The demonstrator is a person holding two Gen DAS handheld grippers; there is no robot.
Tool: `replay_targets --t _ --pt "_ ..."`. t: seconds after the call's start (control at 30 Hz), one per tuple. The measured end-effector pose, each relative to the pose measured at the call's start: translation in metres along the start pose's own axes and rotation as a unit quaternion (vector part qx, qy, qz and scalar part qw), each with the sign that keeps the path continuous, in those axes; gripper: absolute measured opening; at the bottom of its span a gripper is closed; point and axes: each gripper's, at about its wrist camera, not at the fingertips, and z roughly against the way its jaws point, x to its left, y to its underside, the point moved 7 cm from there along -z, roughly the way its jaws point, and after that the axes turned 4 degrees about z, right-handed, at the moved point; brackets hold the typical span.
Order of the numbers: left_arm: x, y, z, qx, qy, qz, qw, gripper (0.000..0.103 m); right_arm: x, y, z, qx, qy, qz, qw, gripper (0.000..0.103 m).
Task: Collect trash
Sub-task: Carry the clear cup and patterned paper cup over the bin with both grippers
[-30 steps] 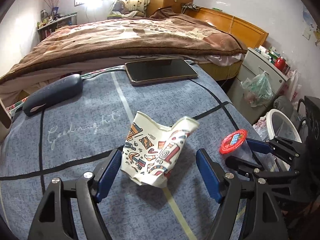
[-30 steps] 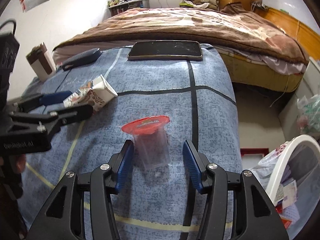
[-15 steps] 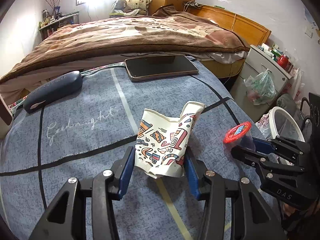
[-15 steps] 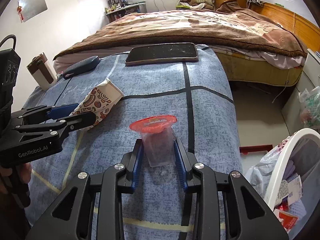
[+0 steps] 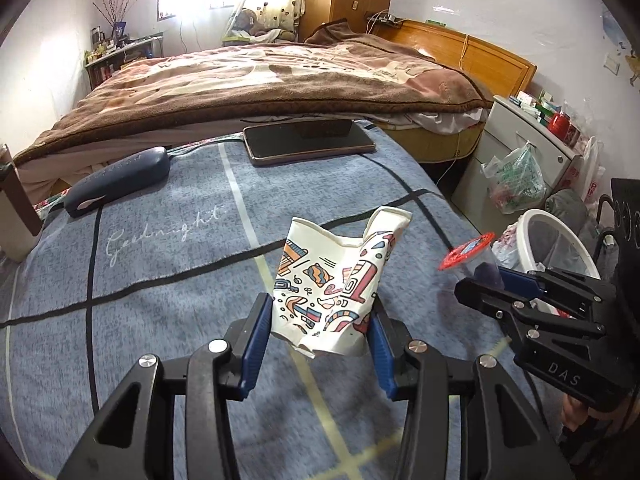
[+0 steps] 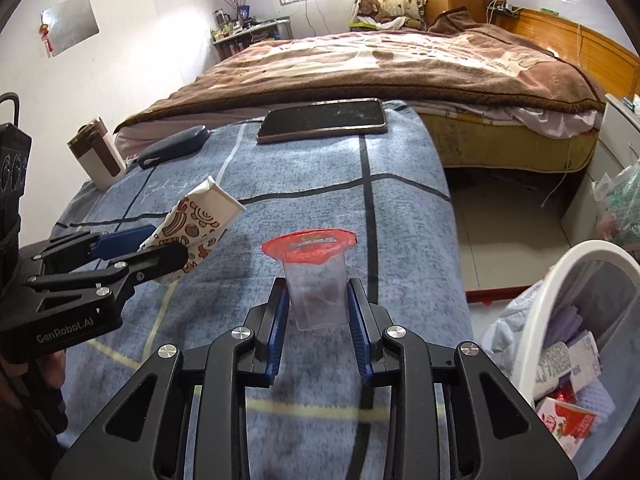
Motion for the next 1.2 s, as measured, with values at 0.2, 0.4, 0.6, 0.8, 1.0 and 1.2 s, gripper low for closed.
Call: replay_targets --t 0.2,0.4,0.6,0.8,1.0,1.2 --pt "-0.019 0.003 0.021 -0.019 0.007 -0.003 0.9998 0.048 -0.004 0.004 0.019 -0.015 0.005 -0.006 1.0 0.032" --pt "-0.041 0.005 0.045 -0.042 0.005 -0.01 0.9991 0.048 -0.016 0.01 0.044 -0.034 0.012 -0.019 0.999 0.032" --pt "-0.064 0.008 0.06 -0.059 0.018 -0.013 0.998 0.048 -0.032 0.017 0.068 -0.052 0.025 -0.031 0.998 0.032" --pt "-0.087 0.009 0.069 -0.072 0.027 -0.02 0.9968 0.048 -0.051 0.024 0.088 -0.066 0.041 -0.042 0.996 0.032" --pt "-0.116 0.011 0.075 -0.081 0.036 -0.034 0.9955 0.048 -0.073 0.034 0.108 -0.082 0.053 -0.056 0.994 0.032" --pt "-0.148 0.013 0.075 -0.086 0.044 -0.051 0.994 0.048 -0.096 0.044 0.126 -0.09 0.071 -0.068 0.991 0.032"
